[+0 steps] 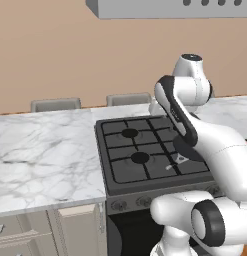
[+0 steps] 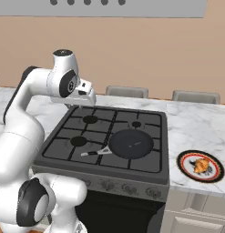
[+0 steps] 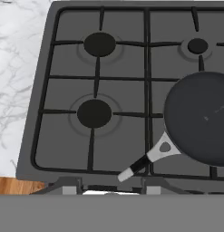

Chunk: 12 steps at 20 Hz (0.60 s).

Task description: Pick the croissant and place it on the pan. Then turn on the stove to warm the croissant.

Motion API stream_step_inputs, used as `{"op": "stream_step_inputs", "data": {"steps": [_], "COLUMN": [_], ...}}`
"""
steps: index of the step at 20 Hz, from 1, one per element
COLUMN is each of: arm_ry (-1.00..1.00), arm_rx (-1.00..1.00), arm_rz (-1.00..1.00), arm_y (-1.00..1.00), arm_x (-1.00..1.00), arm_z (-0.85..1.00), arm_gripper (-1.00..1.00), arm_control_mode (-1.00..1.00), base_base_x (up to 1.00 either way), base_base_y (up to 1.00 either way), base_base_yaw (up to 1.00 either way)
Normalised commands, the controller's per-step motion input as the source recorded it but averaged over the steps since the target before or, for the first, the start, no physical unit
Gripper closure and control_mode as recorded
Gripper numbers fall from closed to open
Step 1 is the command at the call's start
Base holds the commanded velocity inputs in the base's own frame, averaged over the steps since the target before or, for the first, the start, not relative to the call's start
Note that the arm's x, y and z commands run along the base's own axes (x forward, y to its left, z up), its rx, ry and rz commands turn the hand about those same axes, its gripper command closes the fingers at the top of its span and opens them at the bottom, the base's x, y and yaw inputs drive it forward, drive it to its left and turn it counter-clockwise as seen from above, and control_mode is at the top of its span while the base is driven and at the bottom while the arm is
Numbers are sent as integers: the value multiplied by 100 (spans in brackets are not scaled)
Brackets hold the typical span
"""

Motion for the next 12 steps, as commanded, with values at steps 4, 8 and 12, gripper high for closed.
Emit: {"op": "stream_step_inputs", "data": {"steps": [4, 8, 12], "arm_ry": [0, 0, 0], "arm_rx": [0, 2, 3], "arm_rz": [0, 0, 0], "arm_y": [-19, -30, -34], "arm_x": [-6, -10, -12], "arm_z": [0, 0, 0], "arm_gripper": [-100, -100, -100], "arm_control_mode": [-100, -100, -100], "base_base_x": [0, 0, 0], "base_base_y": [0, 0, 0], "base_base_yaw": [0, 0, 0]}}
